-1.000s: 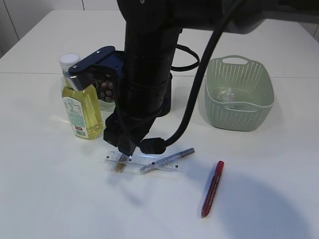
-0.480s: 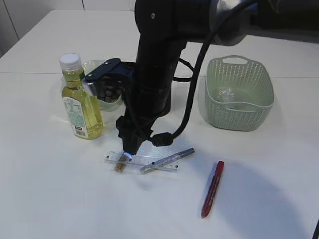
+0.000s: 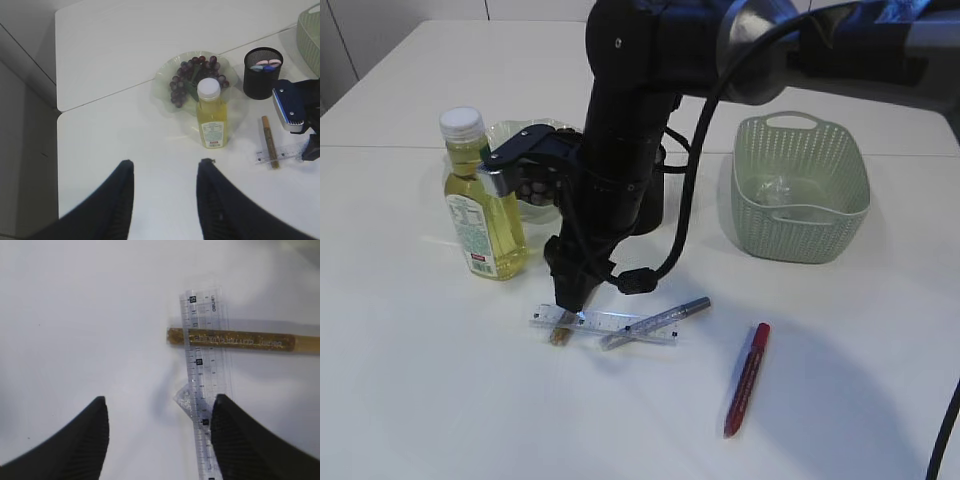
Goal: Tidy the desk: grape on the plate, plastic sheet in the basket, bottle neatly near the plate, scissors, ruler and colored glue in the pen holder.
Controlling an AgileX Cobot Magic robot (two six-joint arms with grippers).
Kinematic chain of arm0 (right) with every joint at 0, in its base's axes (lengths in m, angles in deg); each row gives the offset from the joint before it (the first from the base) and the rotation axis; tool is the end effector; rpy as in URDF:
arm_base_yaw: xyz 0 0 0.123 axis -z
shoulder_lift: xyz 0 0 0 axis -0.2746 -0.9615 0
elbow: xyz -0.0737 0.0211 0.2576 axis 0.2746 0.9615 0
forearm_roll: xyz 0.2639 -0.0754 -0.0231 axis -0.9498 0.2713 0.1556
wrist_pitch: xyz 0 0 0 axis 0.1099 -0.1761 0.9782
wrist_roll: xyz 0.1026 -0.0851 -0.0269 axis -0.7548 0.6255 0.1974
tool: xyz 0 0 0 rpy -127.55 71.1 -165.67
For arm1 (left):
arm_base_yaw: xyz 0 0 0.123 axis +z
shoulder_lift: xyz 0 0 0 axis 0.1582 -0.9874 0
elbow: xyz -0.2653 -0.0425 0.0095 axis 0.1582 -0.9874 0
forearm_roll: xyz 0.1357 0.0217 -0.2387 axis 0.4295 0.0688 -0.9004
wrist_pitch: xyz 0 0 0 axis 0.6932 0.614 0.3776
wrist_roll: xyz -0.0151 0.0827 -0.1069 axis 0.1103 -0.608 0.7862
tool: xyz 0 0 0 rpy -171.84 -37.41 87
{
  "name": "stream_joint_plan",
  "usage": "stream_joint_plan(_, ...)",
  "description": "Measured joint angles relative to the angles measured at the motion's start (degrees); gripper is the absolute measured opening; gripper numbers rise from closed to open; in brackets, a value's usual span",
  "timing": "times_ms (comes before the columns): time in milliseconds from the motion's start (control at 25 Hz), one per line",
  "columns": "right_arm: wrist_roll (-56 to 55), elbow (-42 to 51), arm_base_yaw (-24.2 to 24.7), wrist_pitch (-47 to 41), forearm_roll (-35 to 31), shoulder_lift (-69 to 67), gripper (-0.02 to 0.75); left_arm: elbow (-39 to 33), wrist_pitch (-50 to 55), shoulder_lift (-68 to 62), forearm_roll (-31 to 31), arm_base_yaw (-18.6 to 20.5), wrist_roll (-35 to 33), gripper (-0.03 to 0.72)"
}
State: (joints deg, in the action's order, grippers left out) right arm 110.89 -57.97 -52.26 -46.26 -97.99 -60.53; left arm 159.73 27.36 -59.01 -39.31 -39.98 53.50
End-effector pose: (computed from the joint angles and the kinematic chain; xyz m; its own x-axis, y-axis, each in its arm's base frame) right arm 0.3670 0.3135 0.1516 -0.3170 -0.9062 -0.2799 -0.9481 0.2952 0.1181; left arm 0.1811 -0.0544 0.4641 -0.4885 0.3140 -0.8141 0.2529 0.9439 0.2124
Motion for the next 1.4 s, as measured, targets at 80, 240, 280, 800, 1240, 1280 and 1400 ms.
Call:
stream_joint_plan(80,0.1,0.0,0.0,0.0,0.2,0.0,0.503,0.0,0.0,0.0,0.0,0.0,0.0,0.308)
stream_joint_plan(240,0.1,-0.1,0.0,0.4,0.2,0.0,0.503,0.0,0.0,0.0,0.2,0.0,0.0,0.308)
stream_joint_plan(280,0.1,-0.1,0.0,0.5,0.1,-0.1,0.508,0.0,0.0,0.0,0.2,0.0,0.0,0.308)
stream_joint_plan(800,1.1,-0.1,0.0,3.8,3.4,-6.2,0.577,0.0,0.0,0.0,0.7,0.0,0.0,0.308)
stream_joint_plan(1240,1.2,-0.1,0.0,7.9,5.9,-6.8,0.577,0.0,0.0,0.0,0.7,0.0,0.1,0.308)
stream_joint_plan(1280,1.2,-0.1,0.0,7.9,5.9,-6.8,0.577,0.0,0.0,0.0,0.7,0.0,0.1,0.308)
stream_joint_plan(1400,1.2,-0.1,0.0,7.9,5.9,-6.8,0.577,0.0,0.0,0.0,0.7,0.0,0.1,0.308)
